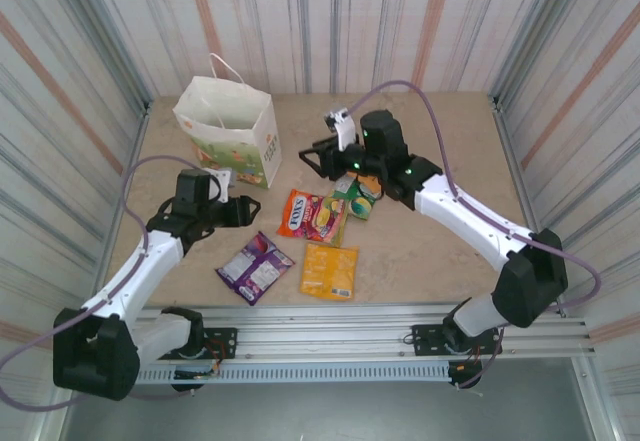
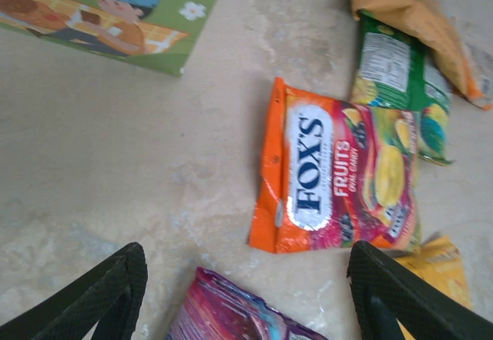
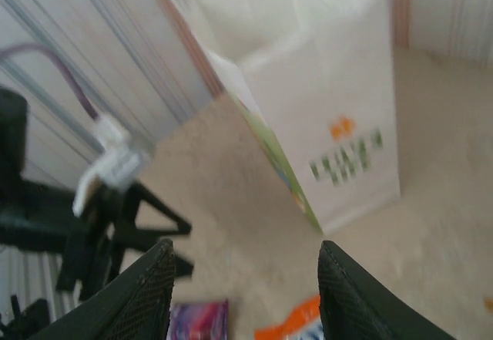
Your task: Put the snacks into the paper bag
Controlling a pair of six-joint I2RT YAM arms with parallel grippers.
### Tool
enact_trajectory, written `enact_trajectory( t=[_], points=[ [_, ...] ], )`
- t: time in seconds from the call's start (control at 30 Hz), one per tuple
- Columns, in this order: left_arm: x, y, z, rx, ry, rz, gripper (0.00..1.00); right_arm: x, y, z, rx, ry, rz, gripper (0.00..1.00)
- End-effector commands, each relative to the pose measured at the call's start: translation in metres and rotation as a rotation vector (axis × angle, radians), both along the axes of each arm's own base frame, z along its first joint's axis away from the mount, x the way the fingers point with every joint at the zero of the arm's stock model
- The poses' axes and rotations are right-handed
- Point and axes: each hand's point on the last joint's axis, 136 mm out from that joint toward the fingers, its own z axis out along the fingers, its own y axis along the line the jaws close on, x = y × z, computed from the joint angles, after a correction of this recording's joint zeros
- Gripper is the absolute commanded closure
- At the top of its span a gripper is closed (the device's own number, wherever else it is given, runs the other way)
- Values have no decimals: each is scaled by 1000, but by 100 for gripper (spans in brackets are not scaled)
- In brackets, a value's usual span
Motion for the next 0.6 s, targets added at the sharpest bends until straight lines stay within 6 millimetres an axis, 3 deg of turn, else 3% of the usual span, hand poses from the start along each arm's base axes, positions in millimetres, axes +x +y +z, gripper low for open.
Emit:
enact_trajectory(
  t=[0.0,0.13,0.27,0.57],
  points=[
    [29,16,22,66,-67,71,27,-10,-24,-21,-18,99,-102,49],
    [60,27,33,107,-95,131,27,-23,-40,-46,-24,169,-156,48],
    [84,24,39,120,-118,119,27,-32,-59,-67,-38,210,-227,48],
    [119,19,38,139,-122,114,27,-47,-91,-84,-58,212,-329,47]
  ],
)
